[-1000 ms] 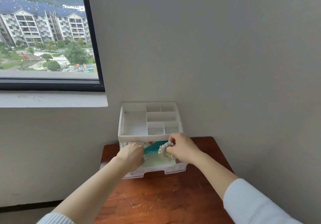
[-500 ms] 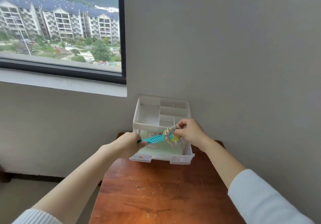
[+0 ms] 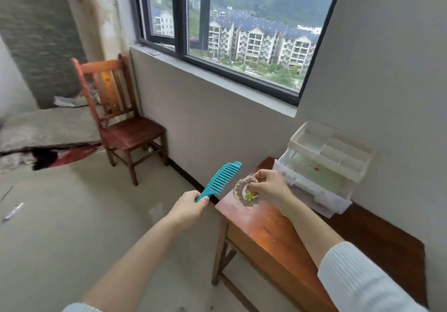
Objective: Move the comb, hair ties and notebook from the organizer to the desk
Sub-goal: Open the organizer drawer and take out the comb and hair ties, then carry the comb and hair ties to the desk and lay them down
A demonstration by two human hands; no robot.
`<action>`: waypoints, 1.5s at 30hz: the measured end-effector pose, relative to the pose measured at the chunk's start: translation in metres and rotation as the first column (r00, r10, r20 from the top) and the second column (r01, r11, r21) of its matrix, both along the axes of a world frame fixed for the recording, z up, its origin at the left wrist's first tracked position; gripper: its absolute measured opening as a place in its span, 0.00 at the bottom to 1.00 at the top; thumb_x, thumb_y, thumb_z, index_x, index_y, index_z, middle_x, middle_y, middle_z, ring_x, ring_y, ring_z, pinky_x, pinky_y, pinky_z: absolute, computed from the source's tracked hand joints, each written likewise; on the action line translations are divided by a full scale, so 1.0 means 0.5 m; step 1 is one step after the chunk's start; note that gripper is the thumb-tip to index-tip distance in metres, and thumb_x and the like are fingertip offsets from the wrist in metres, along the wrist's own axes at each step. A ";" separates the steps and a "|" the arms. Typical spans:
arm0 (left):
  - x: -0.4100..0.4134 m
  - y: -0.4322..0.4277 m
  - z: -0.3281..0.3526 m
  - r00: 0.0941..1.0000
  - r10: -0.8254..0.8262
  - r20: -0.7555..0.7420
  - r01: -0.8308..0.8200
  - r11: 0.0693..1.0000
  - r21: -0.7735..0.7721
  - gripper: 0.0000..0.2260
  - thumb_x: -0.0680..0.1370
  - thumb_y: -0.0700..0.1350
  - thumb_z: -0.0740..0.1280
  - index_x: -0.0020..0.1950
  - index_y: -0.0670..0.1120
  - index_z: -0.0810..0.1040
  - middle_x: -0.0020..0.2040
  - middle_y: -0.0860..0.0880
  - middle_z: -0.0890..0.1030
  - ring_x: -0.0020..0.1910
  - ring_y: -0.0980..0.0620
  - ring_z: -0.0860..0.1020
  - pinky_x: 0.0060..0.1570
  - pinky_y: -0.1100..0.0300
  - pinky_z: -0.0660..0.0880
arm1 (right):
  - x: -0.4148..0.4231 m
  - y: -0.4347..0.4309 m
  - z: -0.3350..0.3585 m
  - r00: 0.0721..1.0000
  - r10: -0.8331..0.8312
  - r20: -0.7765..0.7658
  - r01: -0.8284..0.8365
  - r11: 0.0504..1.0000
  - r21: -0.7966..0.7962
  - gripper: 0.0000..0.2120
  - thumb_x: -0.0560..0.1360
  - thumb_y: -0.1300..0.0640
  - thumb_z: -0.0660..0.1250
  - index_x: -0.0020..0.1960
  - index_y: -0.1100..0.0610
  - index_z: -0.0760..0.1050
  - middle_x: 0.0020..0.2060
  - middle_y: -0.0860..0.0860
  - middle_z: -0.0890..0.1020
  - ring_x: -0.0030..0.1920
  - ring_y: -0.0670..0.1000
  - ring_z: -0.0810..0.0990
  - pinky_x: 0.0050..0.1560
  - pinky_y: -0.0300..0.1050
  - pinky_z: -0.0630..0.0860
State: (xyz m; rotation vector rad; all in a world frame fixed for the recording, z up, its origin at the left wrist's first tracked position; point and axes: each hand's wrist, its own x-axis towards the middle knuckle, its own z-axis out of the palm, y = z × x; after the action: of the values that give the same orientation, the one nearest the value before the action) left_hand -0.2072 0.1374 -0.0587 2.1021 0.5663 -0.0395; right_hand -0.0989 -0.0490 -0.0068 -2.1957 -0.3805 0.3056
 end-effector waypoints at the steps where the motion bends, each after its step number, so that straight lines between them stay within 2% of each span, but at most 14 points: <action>1: -0.051 0.016 -0.006 0.999 0.053 -0.014 -0.053 0.997 -0.050 0.11 0.78 0.48 0.61 0.40 0.44 0.75 0.32 0.51 0.75 0.29 0.54 0.71 0.31 0.60 0.67 | -0.033 0.028 -0.012 0.999 0.042 -0.034 -0.042 0.999 0.005 0.09 0.65 0.64 0.71 0.31 0.54 0.74 0.28 0.51 0.77 0.30 0.48 0.75 0.33 0.40 0.71; 5: -0.249 0.099 -0.005 0.968 0.253 -0.011 -0.244 0.920 -0.308 0.09 0.79 0.40 0.61 0.38 0.45 0.72 0.34 0.49 0.77 0.29 0.54 0.73 0.35 0.63 0.70 | -0.159 0.161 -0.025 0.969 0.225 -0.100 -0.225 0.974 0.013 0.09 0.65 0.63 0.71 0.31 0.53 0.74 0.28 0.49 0.77 0.31 0.47 0.75 0.34 0.41 0.70; 8: -0.397 0.176 0.019 0.923 0.383 0.015 -0.349 0.855 -0.384 0.07 0.79 0.39 0.60 0.41 0.44 0.73 0.37 0.48 0.78 0.31 0.53 0.76 0.36 0.62 0.72 | -0.261 0.281 -0.008 0.925 0.372 -0.082 -0.373 0.928 0.001 0.08 0.65 0.61 0.71 0.31 0.53 0.74 0.28 0.49 0.77 0.30 0.47 0.75 0.31 0.39 0.69; 12: -0.605 0.284 0.040 0.839 0.541 0.058 -0.477 0.783 -0.399 0.06 0.79 0.39 0.61 0.43 0.44 0.74 0.39 0.49 0.81 0.29 0.57 0.80 0.33 0.66 0.73 | -0.435 0.461 0.008 0.829 0.554 -0.069 -0.556 0.831 -0.015 0.06 0.66 0.60 0.71 0.33 0.58 0.75 0.29 0.50 0.76 0.31 0.49 0.74 0.30 0.39 0.68; 15: -0.783 0.370 0.039 0.757 0.649 0.072 -0.570 0.711 -0.411 0.05 0.79 0.40 0.61 0.45 0.44 0.75 0.41 0.48 0.82 0.32 0.54 0.81 0.36 0.63 0.73 | -0.592 0.610 0.003 0.746 0.662 -0.074 -0.663 0.748 0.005 0.07 0.66 0.62 0.71 0.31 0.57 0.75 0.29 0.52 0.77 0.32 0.52 0.77 0.33 0.41 0.71; 17: -0.916 0.429 0.034 0.694 0.716 0.075 -0.630 0.654 -0.419 0.06 0.79 0.40 0.61 0.45 0.44 0.76 0.42 0.48 0.82 0.33 0.52 0.81 0.39 0.60 0.72 | -0.712 0.709 -0.005 0.693 0.717 -0.083 -0.718 0.696 0.015 0.02 0.66 0.63 0.71 0.35 0.60 0.78 0.30 0.53 0.78 0.31 0.52 0.77 0.34 0.42 0.72; 20: -1.135 0.517 0.027 0.601 0.798 0.050 -0.721 0.569 -0.395 0.05 0.79 0.41 0.62 0.46 0.44 0.77 0.42 0.48 0.83 0.34 0.52 0.81 0.42 0.57 0.71 | -0.919 0.850 -0.014 0.603 0.788 -0.120 -0.793 0.609 0.012 0.02 0.66 0.63 0.70 0.38 0.61 0.79 0.28 0.52 0.78 0.27 0.48 0.74 0.26 0.36 0.68; 23: -1.361 0.595 0.032 0.479 0.877 0.039 -0.810 0.458 -0.366 0.05 0.79 0.41 0.63 0.46 0.45 0.78 0.41 0.49 0.83 0.33 0.53 0.81 0.39 0.58 0.72 | -1.145 0.975 -0.023 0.512 0.837 -0.190 -0.842 0.533 0.078 0.04 0.66 0.65 0.70 0.34 0.61 0.76 0.26 0.52 0.75 0.24 0.47 0.71 0.22 0.34 0.65; 26: -1.572 0.654 0.041 0.309 0.950 0.037 -0.888 0.302 -0.347 0.05 0.79 0.40 0.62 0.46 0.45 0.77 0.40 0.50 0.82 0.33 0.52 0.80 0.39 0.59 0.71 | -1.366 1.080 -0.036 0.418 0.861 -0.289 -0.872 0.469 0.138 0.11 0.66 0.67 0.71 0.28 0.58 0.74 0.24 0.52 0.73 0.24 0.48 0.71 0.25 0.35 0.68; 29: -1.751 0.693 0.043 0.167 0.985 0.034 -0.927 0.169 -0.335 0.06 0.79 0.40 0.62 0.45 0.46 0.77 0.41 0.49 0.82 0.33 0.53 0.80 0.39 0.61 0.72 | -1.555 1.166 -0.040 0.301 0.873 -0.384 -0.905 0.389 0.175 0.09 0.65 0.68 0.71 0.30 0.59 0.76 0.29 0.57 0.76 0.29 0.53 0.75 0.36 0.44 0.75; 33: -1.956 0.758 0.030 0.034 0.999 0.032 -0.942 0.043 -0.332 0.05 0.79 0.41 0.62 0.47 0.44 0.78 0.40 0.50 0.82 0.32 0.53 0.80 0.41 0.61 0.73 | -1.773 1.297 -0.042 0.164 0.882 -0.442 -0.936 0.280 0.212 0.07 0.66 0.69 0.71 0.32 0.61 0.76 0.31 0.58 0.78 0.29 0.54 0.78 0.34 0.42 0.78; 37: -2.131 0.853 0.011 -0.080 0.997 0.024 -0.937 -0.067 -0.343 0.05 0.78 0.42 0.63 0.47 0.45 0.79 0.41 0.50 0.84 0.32 0.54 0.81 0.46 0.59 0.73 | -1.977 1.435 -0.043 0.053 0.899 -0.435 -0.969 0.152 0.195 0.08 0.66 0.67 0.72 0.32 0.59 0.75 0.27 0.54 0.75 0.29 0.52 0.75 0.40 0.46 0.78; 41: -2.293 0.991 0.012 -0.173 0.984 0.032 -0.924 -0.151 -0.351 0.04 0.78 0.44 0.64 0.46 0.49 0.79 0.41 0.51 0.84 0.33 0.55 0.82 0.47 0.60 0.75 | -2.175 1.602 -0.045 -0.035 0.911 -0.411 -0.978 0.052 0.200 0.05 0.67 0.67 0.72 0.36 0.61 0.77 0.28 0.55 0.76 0.27 0.51 0.75 0.36 0.42 0.77; 45: -2.459 1.116 0.017 -0.315 0.949 0.007 -0.877 -0.288 -0.384 0.03 0.78 0.45 0.64 0.47 0.50 0.78 0.40 0.53 0.85 0.34 0.56 0.82 0.48 0.60 0.76 | -2.383 1.766 -0.038 -0.095 0.914 -0.394 -0.987 -0.036 0.154 0.05 0.67 0.65 0.73 0.37 0.59 0.78 0.29 0.54 0.78 0.27 0.48 0.75 0.29 0.38 0.74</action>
State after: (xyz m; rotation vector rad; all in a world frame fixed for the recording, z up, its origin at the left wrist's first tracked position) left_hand -1.4368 0.6955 -0.0502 0.6517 1.8510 1.1854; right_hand -1.2902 0.8338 -0.0260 -1.4224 -1.8254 1.6573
